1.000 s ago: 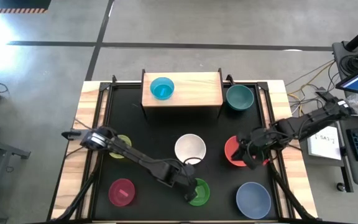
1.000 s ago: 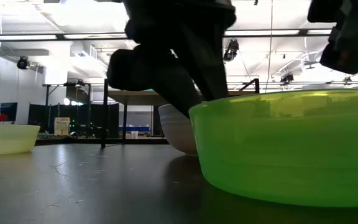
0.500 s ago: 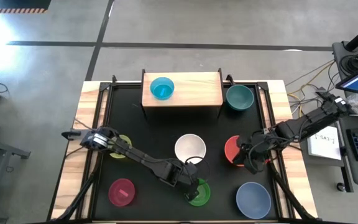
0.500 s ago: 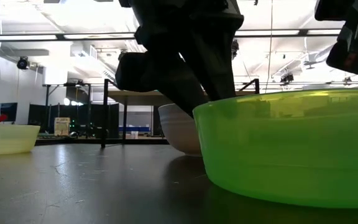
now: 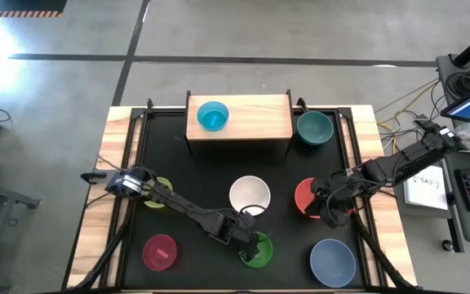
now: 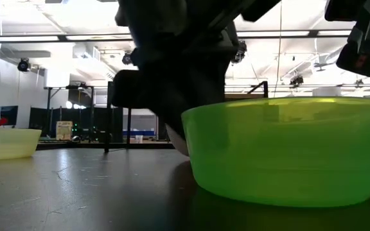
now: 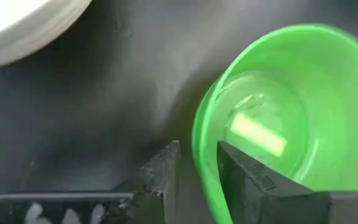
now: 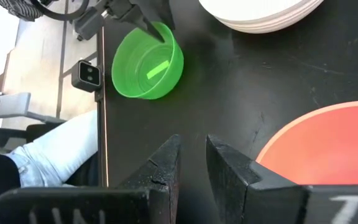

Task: Place and stack bowls onto a shelf
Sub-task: Stack the small green bowl on top of the small blue bowl on the shelf

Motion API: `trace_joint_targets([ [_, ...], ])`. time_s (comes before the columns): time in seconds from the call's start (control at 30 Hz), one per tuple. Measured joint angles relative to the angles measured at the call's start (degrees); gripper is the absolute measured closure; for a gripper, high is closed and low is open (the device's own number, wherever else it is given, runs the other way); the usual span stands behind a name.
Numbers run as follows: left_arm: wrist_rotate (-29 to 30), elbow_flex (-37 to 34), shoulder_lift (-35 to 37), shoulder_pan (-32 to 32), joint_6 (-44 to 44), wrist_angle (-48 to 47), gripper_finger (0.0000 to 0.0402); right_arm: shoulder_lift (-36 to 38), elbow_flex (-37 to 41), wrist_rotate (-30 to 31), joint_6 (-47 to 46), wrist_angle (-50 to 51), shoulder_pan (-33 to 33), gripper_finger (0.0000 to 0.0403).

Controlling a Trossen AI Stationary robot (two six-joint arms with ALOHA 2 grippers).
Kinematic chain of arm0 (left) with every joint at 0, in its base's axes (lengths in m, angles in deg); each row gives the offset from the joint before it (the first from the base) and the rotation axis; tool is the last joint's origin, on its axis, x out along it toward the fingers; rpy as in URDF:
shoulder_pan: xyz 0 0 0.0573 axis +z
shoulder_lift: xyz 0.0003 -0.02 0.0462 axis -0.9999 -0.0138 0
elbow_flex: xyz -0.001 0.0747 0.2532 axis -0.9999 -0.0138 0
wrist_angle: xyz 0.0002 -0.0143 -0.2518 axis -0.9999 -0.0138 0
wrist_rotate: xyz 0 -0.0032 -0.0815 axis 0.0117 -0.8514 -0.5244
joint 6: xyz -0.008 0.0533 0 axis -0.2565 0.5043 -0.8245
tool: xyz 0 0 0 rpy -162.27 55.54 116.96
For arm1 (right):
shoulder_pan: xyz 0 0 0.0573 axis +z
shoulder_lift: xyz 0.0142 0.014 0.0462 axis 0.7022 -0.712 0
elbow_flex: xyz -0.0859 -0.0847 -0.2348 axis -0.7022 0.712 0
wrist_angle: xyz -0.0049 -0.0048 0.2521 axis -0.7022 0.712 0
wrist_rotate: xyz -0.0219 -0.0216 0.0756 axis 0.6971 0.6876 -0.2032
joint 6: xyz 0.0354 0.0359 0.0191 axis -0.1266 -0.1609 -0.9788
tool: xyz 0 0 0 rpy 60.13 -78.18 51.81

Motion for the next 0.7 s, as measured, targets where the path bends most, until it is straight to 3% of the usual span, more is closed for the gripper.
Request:
trace_joint_targets([
  [0.2, -0.4, 0.2, 0.0, -0.2, 0.6, 1.8, 0.0393, 0.0, 0.0, 0.4, 0.5, 0.0, 0.0, 0.0337],
  [0.53, -4.8, 3.0, 0.3, -0.2, 5.7, 3.3, 0.0401, 0.0, 0.0, 0.9, 0.5, 0.1, 0.0, 0.0337],
  [0.7, -4.1, 10.1, 1.0, 0.5, 11.1, -4.6, 0.0401, 0.0, 0.0, 0.9, 0.5, 0.3, 0.0, 0.0337],
])
